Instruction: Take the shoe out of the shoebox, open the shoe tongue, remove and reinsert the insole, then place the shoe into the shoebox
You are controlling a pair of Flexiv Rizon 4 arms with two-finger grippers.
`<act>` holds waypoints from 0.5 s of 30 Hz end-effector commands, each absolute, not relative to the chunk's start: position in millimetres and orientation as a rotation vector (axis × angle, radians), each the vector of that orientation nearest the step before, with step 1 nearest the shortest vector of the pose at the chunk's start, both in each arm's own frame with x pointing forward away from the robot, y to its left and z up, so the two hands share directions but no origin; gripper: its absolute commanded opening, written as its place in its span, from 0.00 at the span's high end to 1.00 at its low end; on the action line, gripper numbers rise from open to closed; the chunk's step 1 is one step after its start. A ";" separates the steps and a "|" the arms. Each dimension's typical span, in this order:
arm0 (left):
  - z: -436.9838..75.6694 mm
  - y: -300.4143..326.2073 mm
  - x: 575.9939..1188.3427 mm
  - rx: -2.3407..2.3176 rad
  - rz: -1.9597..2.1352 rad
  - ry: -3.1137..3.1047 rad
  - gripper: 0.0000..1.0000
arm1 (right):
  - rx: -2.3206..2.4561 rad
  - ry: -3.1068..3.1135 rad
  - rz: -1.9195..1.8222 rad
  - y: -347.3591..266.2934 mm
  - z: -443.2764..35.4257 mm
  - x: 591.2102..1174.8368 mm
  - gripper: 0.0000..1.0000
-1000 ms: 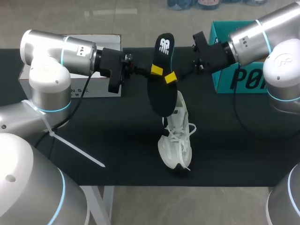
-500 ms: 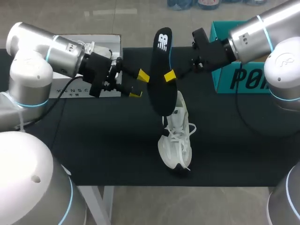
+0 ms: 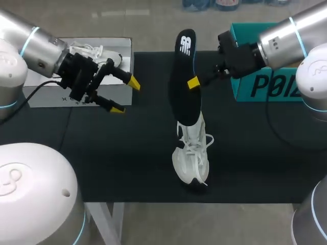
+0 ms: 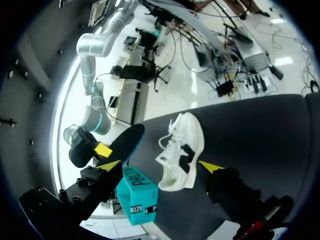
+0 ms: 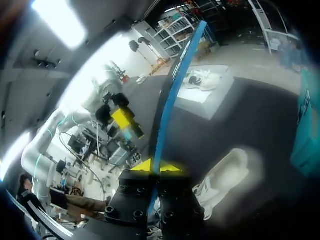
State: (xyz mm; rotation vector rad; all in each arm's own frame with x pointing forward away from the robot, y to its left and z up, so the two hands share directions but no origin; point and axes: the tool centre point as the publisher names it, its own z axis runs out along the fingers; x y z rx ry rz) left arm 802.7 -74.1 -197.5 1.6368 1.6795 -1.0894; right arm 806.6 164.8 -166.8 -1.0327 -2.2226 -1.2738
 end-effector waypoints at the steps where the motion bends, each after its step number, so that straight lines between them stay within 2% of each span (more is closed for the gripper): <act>1: -195.3 -72.8 800.0 1.646 -1.077 1.690 0.00 | -1.044 -2.219 -1.281 161.9 -168.8 808.2 1.00; 15: -195.3 -72.8 800.0 1.646 -1.077 1.690 0.00 | -1.063 -2.211 -1.274 165.6 -166.4 807.5 1.00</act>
